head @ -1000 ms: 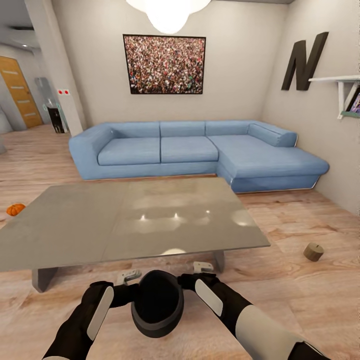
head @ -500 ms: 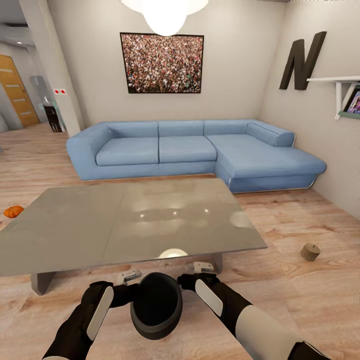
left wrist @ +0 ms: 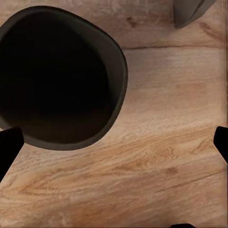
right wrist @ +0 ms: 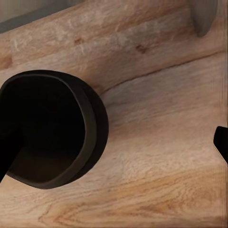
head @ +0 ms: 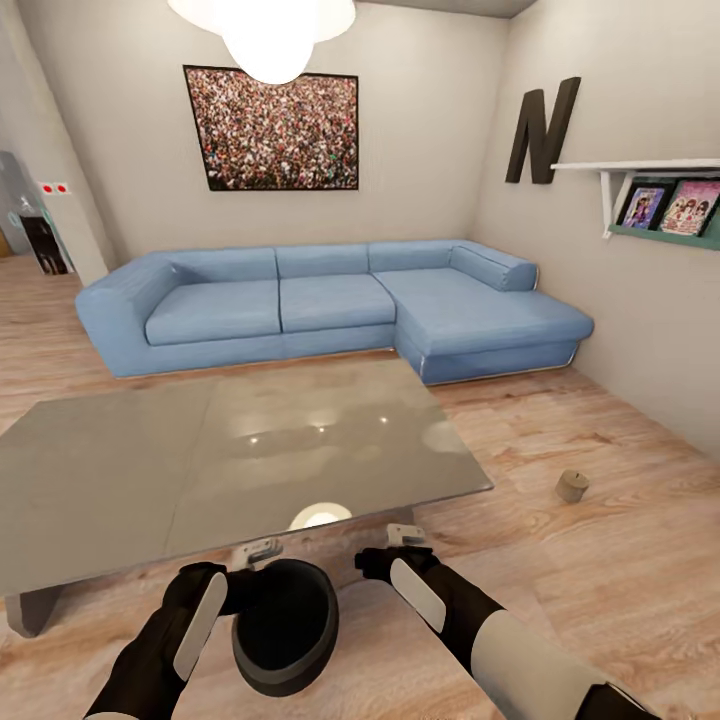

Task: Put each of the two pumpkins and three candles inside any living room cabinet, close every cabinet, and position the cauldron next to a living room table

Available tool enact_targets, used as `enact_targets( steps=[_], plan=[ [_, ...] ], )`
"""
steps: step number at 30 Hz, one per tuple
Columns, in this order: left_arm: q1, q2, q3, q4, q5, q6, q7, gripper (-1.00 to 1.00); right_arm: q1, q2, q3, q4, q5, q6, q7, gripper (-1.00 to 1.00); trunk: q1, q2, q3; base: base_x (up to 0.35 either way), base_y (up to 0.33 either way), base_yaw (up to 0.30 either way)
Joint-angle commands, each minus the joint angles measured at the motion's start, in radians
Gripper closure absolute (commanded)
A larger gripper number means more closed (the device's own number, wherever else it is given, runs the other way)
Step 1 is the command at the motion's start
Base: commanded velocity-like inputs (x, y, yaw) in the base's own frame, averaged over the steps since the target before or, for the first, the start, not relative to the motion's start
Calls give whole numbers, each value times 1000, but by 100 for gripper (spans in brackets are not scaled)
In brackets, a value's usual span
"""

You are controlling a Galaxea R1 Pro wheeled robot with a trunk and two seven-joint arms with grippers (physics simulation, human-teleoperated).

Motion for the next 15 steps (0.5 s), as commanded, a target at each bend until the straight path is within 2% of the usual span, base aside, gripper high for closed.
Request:
enact_targets(
  steps=[1,12,15],
  plan=[
    [0,0,0,0,0,0,0,-100,0,0,0,0,0,0,0,-100,-4,7,3,0,0,-279],
    [0,0,0,0,2,1,0,-100,0,0,0,0,0,2,1,-100,-8,14,6,0,0,-280],
    [0,0,0,0,1,1,0,-100,0,0,0,0,0,3,1,-100,-19,35,16,0,0,-280]
  ],
)
